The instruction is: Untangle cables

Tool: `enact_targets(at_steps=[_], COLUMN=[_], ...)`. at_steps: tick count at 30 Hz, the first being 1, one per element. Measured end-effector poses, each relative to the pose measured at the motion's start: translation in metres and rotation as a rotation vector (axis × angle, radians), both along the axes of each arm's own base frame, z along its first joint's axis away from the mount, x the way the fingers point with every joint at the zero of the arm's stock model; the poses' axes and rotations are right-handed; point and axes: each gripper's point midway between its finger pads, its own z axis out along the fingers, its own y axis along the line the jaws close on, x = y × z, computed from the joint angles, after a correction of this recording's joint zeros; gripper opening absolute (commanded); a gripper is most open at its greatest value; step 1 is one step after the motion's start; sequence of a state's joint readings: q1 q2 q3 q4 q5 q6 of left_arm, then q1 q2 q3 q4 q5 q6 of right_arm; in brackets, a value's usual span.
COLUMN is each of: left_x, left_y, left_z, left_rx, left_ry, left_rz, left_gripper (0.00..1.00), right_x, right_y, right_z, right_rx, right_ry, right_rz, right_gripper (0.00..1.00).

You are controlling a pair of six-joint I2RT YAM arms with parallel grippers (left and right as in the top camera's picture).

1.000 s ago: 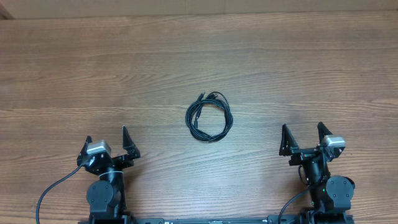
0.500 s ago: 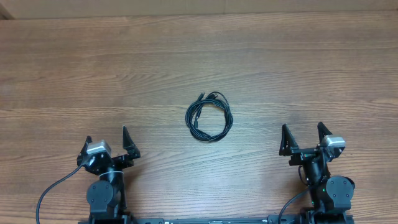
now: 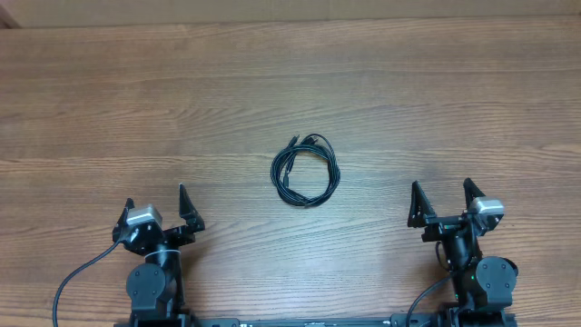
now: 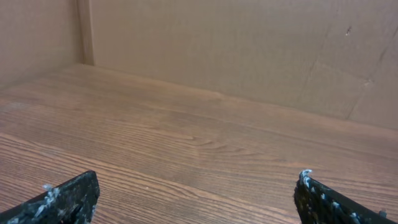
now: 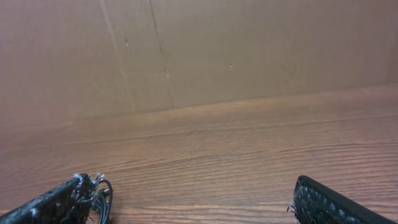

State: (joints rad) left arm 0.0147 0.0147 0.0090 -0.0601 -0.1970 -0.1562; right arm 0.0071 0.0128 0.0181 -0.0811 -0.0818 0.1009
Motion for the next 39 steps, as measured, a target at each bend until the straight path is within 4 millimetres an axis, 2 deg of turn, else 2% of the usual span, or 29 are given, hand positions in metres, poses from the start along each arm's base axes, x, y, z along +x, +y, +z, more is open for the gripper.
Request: enact_targets(at_steps=[26,30,32,34,36,39], left_x=[0.000,0.002,0.003,0.003,-0.001,-0.009], left_y=[0.000,-0.006,-0.017,-0.033,-0.050,-0.073], left_z=[0.000,0.017,0.026,0.045,0.063,0.082], left_rx=[0.000,-0.038,-0.059,-0.063,-0.051,-0.026], left_ry=[-0.002,-0.079,-0.116,-0.191,-0.260,-0.328], left_rz=[0.000,-0.037,-0.098,-0.194,-0.299,-0.435], left_gripper=[0.99,0.99,0.99,1.00,1.00,1.00], right_x=[0.000,-0.001,-0.004,-0.011,-0.016,-0.019], right_y=[0.000,0.007,0.017,0.030,0.041,0.051], right_z=[0.002,0.015,0.033,0.052,0.057,0.053], right_rx=[0.000,0.000,-0.004,-0.023,-0.036,-0.045], right_ry=[-0.010,-0.060,-0.136,-0.220,-0.242,-0.198], right_rz=[0.000,0.040,0.103,0.179,0.244,0.307], right_gripper=[1.00,1.00,1.00,1.00,1.00,1.00])
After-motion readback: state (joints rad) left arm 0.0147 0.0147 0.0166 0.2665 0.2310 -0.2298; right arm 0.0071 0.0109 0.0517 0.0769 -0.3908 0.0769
